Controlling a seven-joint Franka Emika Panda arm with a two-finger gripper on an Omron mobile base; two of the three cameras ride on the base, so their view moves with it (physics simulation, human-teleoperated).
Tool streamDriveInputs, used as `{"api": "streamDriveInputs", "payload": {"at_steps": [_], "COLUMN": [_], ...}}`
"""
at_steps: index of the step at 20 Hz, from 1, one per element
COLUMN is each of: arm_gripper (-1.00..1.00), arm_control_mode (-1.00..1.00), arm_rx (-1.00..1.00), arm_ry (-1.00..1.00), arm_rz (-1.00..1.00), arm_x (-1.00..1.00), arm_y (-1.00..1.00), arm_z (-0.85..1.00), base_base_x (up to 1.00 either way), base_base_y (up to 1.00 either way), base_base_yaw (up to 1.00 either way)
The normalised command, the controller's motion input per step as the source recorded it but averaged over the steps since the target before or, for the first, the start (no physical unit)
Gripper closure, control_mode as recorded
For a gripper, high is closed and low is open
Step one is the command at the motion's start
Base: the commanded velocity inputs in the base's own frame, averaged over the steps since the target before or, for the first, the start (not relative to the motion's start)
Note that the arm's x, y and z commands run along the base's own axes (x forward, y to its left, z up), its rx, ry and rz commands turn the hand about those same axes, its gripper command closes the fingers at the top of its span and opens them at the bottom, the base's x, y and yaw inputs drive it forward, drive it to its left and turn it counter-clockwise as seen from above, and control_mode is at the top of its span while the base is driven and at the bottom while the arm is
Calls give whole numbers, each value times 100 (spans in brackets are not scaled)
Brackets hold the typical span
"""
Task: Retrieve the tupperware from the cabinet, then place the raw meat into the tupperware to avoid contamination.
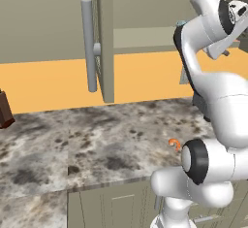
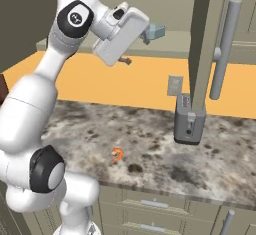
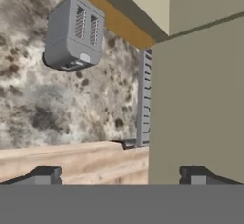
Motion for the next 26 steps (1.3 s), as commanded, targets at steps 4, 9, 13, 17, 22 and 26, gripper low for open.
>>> {"api": "streamDriveInputs", "payload": {"at_steps": [4,9,13,17,22,26], "arm_gripper": [-100,-100,-100,-100,-100,-100], "arm_control_mode": [-100,-100,-100,-100,-100,-100], "arm_rx": [9,19,9,0,-2,-7], "arm_ry": [-3,0,-2,-2,0,-7], "arm_rz": [6,9,12,13,14,10], "arm_x": [55,51,32,47,58,49], "arm_y": [28,31,31,22,17,10], "arm_z": [24,3,0,-5,-16,-15], "base_base_x": [0,0,0,0,0,0], "base_base_y": [0,0,0,0,0,0], "base_base_yaw": [0,0,0,0,0,0]}}
